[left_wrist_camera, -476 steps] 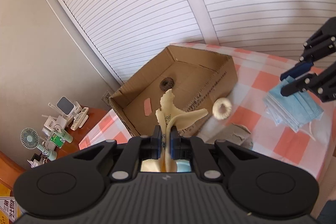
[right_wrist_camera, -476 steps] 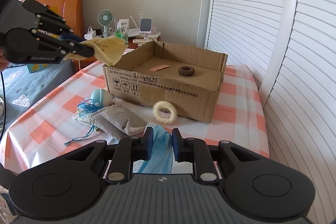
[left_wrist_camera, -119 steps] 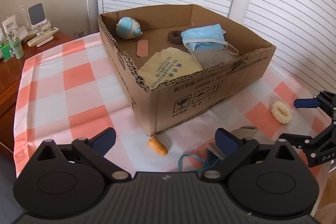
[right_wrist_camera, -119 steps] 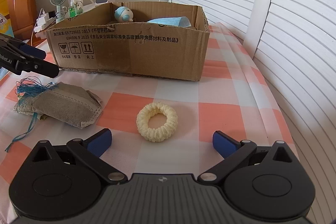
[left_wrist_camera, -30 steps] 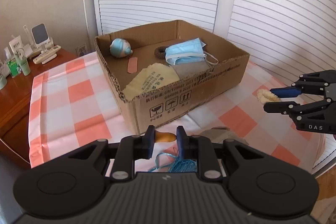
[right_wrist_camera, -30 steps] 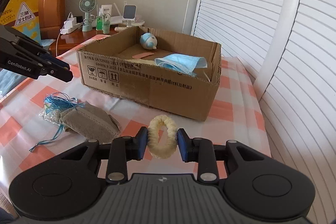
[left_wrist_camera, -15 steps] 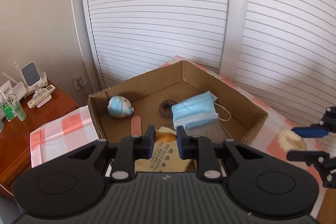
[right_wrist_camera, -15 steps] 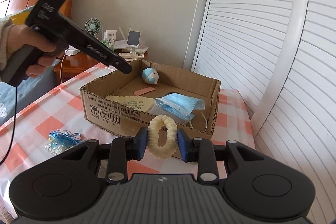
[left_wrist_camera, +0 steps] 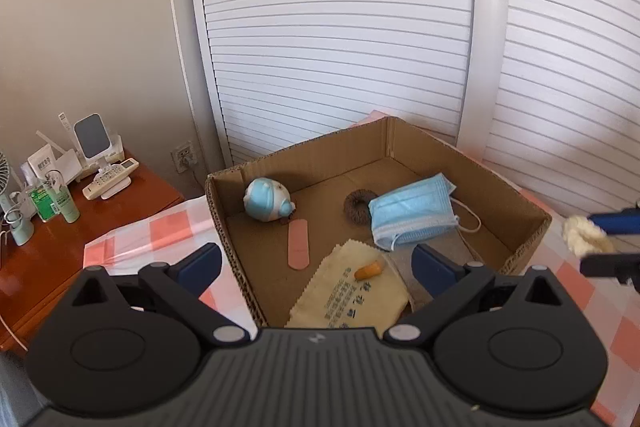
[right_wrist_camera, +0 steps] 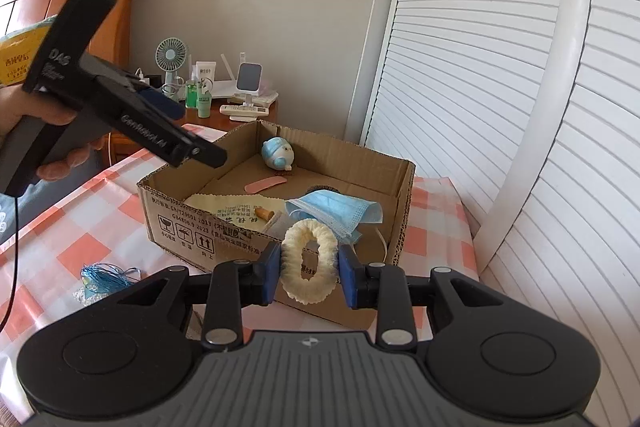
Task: Organize soft objects
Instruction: 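Drop the orange toy into the box with the left gripper while the right carries the ring, then open the right gripper over the box to drop the white ring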
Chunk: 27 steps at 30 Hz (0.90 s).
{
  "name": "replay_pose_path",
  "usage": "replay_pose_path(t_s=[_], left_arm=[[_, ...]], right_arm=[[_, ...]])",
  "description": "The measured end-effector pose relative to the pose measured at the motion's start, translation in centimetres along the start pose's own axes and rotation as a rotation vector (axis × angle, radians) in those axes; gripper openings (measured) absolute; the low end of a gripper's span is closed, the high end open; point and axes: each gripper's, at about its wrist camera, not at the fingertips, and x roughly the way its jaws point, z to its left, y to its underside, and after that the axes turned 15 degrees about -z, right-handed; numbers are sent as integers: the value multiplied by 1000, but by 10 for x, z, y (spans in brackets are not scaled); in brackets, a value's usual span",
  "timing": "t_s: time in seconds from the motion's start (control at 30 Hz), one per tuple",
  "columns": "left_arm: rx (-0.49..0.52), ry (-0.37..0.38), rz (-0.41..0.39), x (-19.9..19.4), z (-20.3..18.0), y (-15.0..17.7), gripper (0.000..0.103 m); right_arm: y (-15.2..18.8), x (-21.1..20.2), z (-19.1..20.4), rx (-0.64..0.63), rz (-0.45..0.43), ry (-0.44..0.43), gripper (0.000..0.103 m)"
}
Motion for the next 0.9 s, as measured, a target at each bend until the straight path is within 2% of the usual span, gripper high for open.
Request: replay_pose_path(t_s=[0.13, 0.23, 0.4, 0.57, 0.73, 0.8, 0.9], left_arm=[[-53, 23, 33, -26, 0, 15, 101], [-67, -5, 57, -45, -5, 26, 101], [-99, -34, 44, -86, -16, 48, 102], [-144, -120, 12, -118, -26, 68, 102], [-111, -317, 2, -140, -33, 90, 102], [-99, -347, 19, -146, -35, 97, 102], [-110, -348, 25, -153, -37, 103, 102]], right_arm=[[-6, 8, -2, 8, 3, -10, 36], [-11, 14, -2, 4, 5, -19, 35], [-25, 34, -1, 2, 8, -39, 36], [-45, 67, 2, 9, 15, -62, 36], [-64, 107, 9, -8, 16, -71, 36], [-69, 123, 12, 1, 22, -81, 36], [-75, 149, 19, -14, 36, -82, 36]])
